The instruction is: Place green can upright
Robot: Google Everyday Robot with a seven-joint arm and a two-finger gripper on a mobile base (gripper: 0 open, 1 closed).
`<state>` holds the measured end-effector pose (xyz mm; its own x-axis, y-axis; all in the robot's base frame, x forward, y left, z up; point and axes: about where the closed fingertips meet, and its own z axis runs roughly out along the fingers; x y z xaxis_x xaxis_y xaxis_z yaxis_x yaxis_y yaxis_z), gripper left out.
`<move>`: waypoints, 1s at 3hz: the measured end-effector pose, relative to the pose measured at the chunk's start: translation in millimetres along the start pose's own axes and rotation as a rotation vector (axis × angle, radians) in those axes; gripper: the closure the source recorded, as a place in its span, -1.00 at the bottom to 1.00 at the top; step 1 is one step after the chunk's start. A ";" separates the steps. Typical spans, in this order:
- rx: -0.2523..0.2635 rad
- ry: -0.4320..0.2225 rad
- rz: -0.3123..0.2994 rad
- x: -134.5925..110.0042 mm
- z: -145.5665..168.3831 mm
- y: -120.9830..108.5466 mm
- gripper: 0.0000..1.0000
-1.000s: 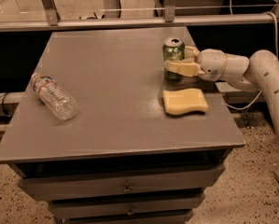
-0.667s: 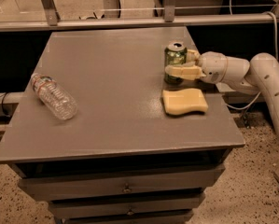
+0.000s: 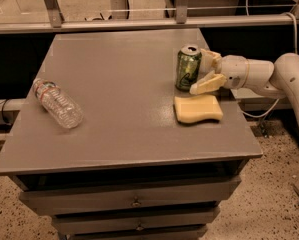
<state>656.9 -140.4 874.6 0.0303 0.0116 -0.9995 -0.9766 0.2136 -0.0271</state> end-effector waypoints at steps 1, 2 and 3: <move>0.030 0.079 -0.028 -16.0 -24.5 -4.0 -1.00; 0.101 0.153 -0.084 -48.2 -68.2 -8.1 -1.00; 0.111 0.155 -0.094 -53.0 -72.7 -10.4 -1.00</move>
Offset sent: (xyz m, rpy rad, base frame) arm -0.0169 -0.1392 0.0915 -0.2712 -0.0989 -0.2160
